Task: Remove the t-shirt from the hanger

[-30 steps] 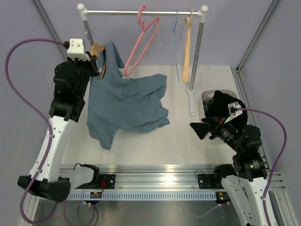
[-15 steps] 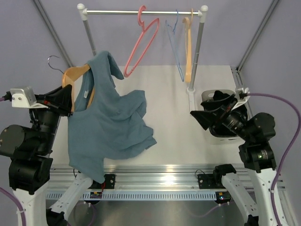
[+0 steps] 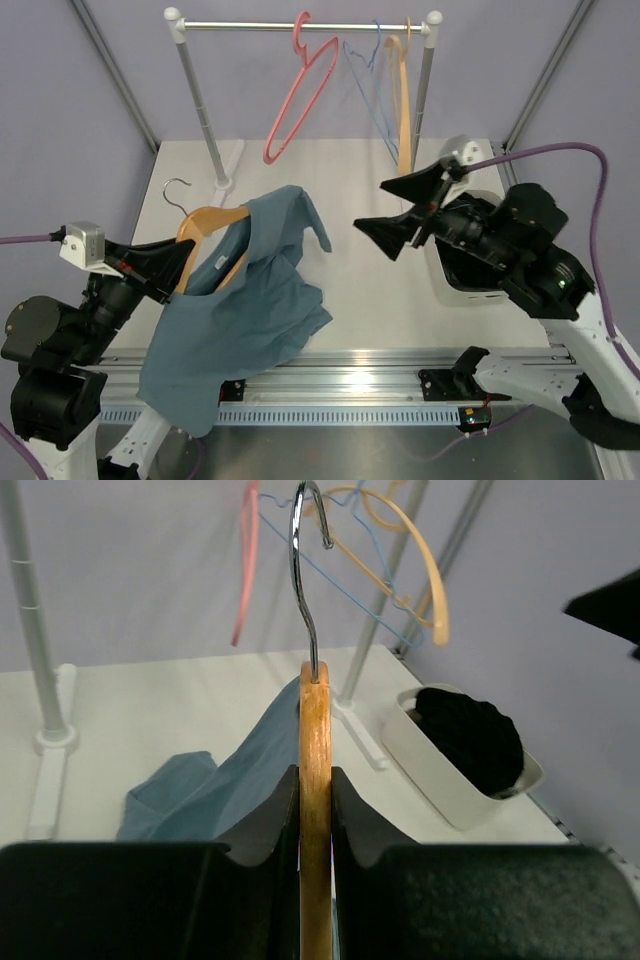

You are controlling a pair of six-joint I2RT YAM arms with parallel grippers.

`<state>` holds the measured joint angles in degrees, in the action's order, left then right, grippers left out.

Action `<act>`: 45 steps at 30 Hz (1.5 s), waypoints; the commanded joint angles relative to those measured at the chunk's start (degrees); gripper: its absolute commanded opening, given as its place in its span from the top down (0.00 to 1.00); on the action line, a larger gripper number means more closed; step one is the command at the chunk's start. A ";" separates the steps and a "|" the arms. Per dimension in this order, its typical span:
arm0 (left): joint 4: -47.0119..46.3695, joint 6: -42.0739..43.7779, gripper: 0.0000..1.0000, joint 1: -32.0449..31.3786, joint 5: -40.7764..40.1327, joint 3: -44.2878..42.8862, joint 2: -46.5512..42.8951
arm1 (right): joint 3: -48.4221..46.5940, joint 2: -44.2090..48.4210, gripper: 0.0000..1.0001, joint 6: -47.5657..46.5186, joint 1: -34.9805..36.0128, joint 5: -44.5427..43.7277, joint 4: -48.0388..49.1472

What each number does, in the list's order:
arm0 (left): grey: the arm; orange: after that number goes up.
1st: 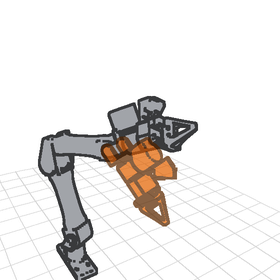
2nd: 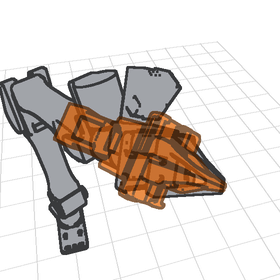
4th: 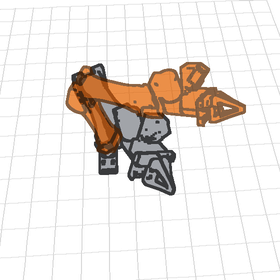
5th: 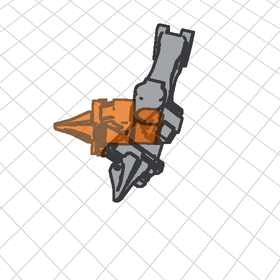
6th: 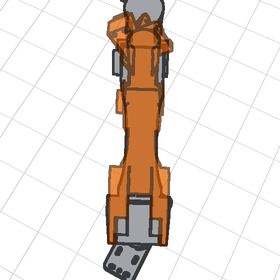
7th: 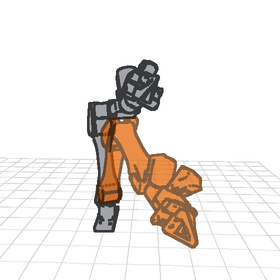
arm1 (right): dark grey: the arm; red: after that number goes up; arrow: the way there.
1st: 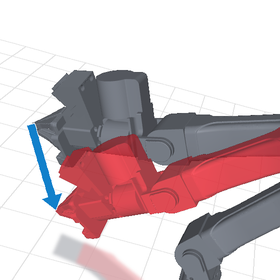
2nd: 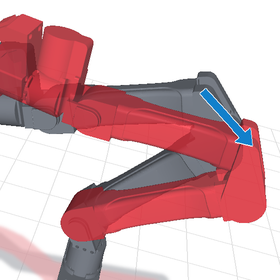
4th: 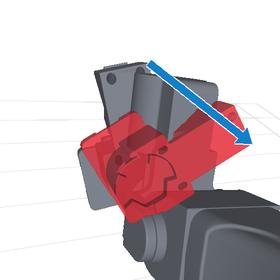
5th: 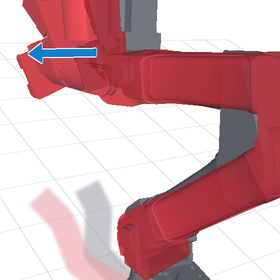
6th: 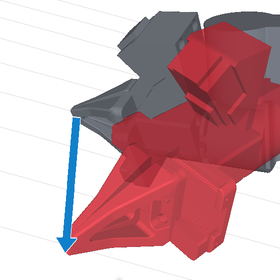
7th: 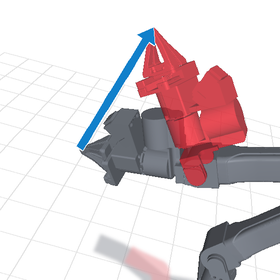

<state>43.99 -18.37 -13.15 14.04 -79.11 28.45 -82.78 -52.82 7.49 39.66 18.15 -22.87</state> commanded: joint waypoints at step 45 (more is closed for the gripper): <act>-10.76 -9.14 1.00 0.14 31.84 15.48 -7.26 | 11.06 -23.29 0.01 -55.21 46.47 -43.20 31.48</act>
<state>39.66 -24.95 -13.13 42.17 -62.94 22.48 -69.28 -75.55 -43.92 85.52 -23.03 2.83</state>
